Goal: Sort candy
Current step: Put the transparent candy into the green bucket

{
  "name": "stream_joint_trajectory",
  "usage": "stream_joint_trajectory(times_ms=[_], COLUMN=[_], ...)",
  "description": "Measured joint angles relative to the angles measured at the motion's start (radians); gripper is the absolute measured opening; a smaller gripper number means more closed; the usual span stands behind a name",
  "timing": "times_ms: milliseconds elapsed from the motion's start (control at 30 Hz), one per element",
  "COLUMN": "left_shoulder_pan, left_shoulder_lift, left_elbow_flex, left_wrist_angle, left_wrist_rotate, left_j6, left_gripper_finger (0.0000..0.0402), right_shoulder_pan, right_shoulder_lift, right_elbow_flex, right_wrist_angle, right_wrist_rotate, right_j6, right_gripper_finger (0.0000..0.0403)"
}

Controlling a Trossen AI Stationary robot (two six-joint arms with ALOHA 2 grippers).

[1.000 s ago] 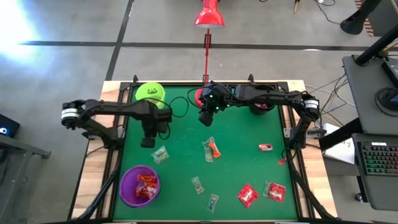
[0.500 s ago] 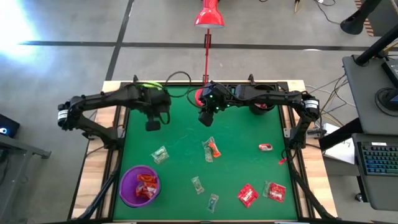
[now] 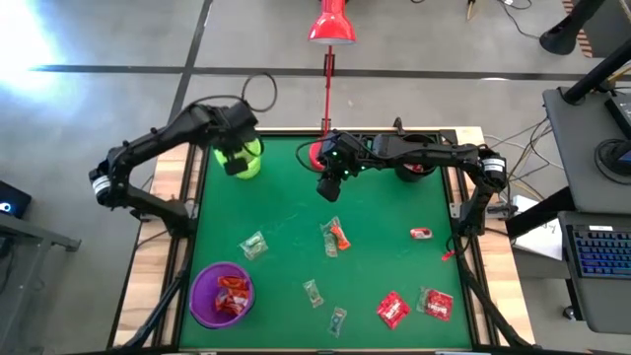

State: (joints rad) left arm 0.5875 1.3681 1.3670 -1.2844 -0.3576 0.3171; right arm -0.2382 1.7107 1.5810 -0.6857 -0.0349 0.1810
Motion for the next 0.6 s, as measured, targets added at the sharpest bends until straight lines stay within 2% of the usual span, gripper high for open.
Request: stream_joint_trajectory(times_ms=[133, 300, 600], left_shoulder_pan=[0.088, 0.155, 0.16], left_shoulder_lift=[0.005, 0.005, 0.005], left_elbow_flex=[-0.003, -0.003, -0.004], left_wrist_angle=[0.01, 0.018, 0.027], left_wrist_rotate=[0.009, 0.094, 0.116], left_j6=[0.034, 0.06, 0.059], left_gripper_finger=[0.0001, 0.001, 0.0076], right_shoulder_pan=[0.0, 0.0, 0.0], right_shoulder_lift=[0.0, 0.0, 0.0], right_elbow_flex=[0.0, 0.0, 0.0], right_wrist_angle=[0.0, -0.025, -0.047], right_wrist_rotate=[0.0, 0.0, 0.0], right_j6=[-0.012, -0.025, -0.025], right_gripper_finger=[0.0153, 0.0153, 0.0153])
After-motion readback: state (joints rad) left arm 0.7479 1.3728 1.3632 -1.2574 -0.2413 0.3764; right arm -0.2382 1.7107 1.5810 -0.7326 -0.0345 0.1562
